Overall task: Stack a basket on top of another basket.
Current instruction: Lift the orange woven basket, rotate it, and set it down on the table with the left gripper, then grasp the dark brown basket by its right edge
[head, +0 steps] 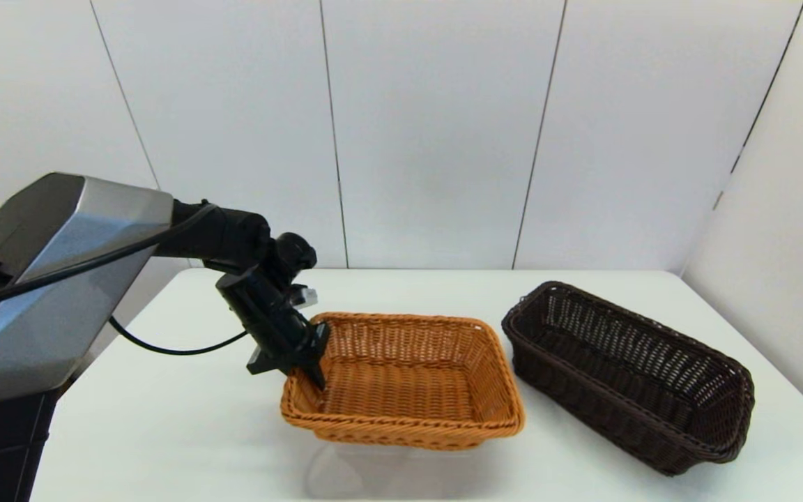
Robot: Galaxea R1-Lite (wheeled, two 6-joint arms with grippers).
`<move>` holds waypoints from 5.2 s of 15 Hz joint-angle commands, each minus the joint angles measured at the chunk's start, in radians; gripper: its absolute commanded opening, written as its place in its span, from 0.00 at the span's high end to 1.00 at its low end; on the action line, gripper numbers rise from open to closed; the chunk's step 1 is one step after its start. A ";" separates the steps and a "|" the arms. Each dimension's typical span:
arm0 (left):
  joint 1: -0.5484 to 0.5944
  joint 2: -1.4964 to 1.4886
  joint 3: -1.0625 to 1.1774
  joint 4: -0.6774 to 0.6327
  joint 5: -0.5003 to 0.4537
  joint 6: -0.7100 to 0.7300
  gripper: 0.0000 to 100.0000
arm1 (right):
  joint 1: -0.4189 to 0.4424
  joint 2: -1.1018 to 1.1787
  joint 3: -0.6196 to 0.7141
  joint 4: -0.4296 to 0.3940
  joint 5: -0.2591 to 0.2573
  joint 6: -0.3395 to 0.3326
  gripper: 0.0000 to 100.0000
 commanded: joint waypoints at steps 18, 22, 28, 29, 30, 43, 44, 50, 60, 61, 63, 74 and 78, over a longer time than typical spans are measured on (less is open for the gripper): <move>-0.007 0.003 -0.025 -0.009 -0.026 -0.034 0.00 | 0.000 0.000 0.001 0.000 0.000 -0.001 0.00; 0.050 -0.253 -0.022 0.057 -0.033 -0.031 0.00 | 0.000 0.000 0.001 0.000 0.000 -0.001 0.00; 0.079 -0.785 0.093 0.204 0.115 -0.028 0.00 | 0.000 0.000 0.001 0.000 0.000 -0.001 0.00; 0.077 -0.871 0.147 0.218 0.149 -0.030 0.00 | 0.000 0.000 0.000 0.000 0.000 -0.001 0.00; 0.076 -0.951 0.202 0.231 0.192 -0.028 0.00 | 0.000 0.000 0.001 0.000 0.000 -0.001 0.00; 0.264 -1.871 0.900 0.249 0.419 0.136 0.00 | 0.000 0.000 0.001 0.000 0.000 -0.001 0.00; 0.294 -1.913 0.935 0.244 0.418 0.170 0.00 | 0.000 0.000 0.000 0.000 0.000 -0.001 0.00; 0.313 -2.111 1.095 0.155 0.418 0.273 0.00 | 0.000 0.000 0.001 0.000 0.000 -0.001 0.00; 0.327 -2.299 1.429 -0.449 0.425 0.332 0.00 | 0.000 0.000 0.000 0.000 0.000 0.000 0.00; 0.327 -2.299 1.460 -0.517 0.427 0.332 0.00 | 0.000 0.000 0.000 0.000 0.000 -0.001 0.00; 0.327 -2.299 1.526 -0.645 0.428 0.366 0.00 | 0.000 0.000 0.000 0.000 0.000 -0.001 0.00; 0.327 -2.299 1.689 -0.892 0.379 0.351 0.00 | 0.000 0.000 0.000 0.000 0.000 0.000 0.00; 0.327 -2.299 1.689 -0.892 0.393 0.337 0.00 | 0.000 0.000 0.000 0.000 0.000 0.000 0.00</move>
